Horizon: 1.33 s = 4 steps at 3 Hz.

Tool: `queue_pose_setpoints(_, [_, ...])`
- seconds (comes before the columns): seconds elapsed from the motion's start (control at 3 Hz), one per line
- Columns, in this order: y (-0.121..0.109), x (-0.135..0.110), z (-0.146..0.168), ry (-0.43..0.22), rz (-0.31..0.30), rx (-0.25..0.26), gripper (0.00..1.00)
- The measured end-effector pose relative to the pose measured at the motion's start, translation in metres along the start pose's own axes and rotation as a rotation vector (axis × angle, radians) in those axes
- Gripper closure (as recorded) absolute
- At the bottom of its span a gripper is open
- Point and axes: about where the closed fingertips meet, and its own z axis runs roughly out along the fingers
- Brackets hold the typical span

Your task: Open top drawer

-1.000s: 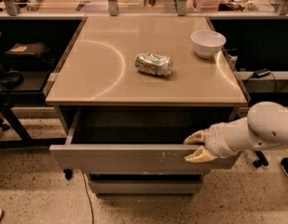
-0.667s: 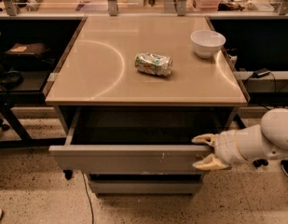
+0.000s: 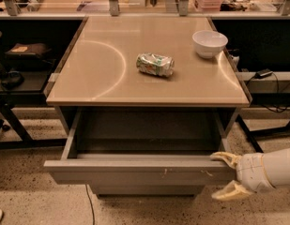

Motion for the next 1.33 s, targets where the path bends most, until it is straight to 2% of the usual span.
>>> queue_pose_setpoints(0.67, [0.006,-0.01,-0.008,-0.01,-0.007,-0.01,0.87])
queue_pose_setpoints(1.0, [0.004,-0.015,-0.015,-0.01,-0.007,-0.01,0.85])
queue_pose_setpoints(1.33, [0.002,-0.015,-0.015,-0.011,-0.009,-0.011,0.63])
